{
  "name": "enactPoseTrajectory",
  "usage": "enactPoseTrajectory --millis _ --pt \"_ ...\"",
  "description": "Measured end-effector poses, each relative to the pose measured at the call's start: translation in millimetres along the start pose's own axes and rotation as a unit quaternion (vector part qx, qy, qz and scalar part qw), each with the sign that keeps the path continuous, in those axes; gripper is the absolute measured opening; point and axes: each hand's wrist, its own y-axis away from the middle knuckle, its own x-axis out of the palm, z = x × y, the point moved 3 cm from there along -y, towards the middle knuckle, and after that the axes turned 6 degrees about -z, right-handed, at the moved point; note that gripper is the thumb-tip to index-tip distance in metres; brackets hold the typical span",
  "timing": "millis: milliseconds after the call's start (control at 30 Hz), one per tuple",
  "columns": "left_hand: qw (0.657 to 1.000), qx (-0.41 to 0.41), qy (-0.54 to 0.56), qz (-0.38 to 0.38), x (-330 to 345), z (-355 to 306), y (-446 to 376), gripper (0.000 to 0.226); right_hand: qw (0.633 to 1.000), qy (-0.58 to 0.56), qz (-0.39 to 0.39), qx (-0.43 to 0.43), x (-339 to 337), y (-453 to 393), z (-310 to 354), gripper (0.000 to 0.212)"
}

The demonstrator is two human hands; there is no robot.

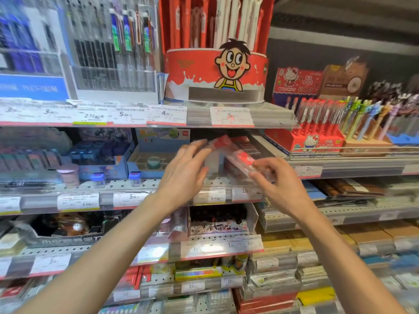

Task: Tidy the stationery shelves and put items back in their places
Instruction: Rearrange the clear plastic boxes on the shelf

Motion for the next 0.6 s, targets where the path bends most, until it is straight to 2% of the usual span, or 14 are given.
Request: enactPoseTrajectory --millis 100,200,400,533,600 --pt "0.999 -0.032 -0.024 0.032 8.8 9.3 -14.9 0.053 0.998 0.03 -0.055 0.03 11.8 -19.8 2.6 0.037" --pt "0.992 -0.083 -0.034 0.088 21.6 20.4 -22.2 0.058 0.993 0.083 -0.069 0.041 29.8 -42.2 7.7 0.04" --pt "0.987 -0.094 -0.044 0.126 30.0 32.2 -21.2 0.061 0.981 0.181 -0.04 0.059 55.9 -58.9 16.1 0.04" --pt "0.988 -0.089 -0.037 0.123 28.8 33.0 -21.4 0.058 0.963 0.268 -0.03 0.015 62.6 -60.6 13.7 0.043" --pt "0.988 -0.092 -0.035 0.121 29.9 33.1 -20.6 0.057 0.966 0.26 -0.015 0.003 65.4 -60.4 9.7 0.043"
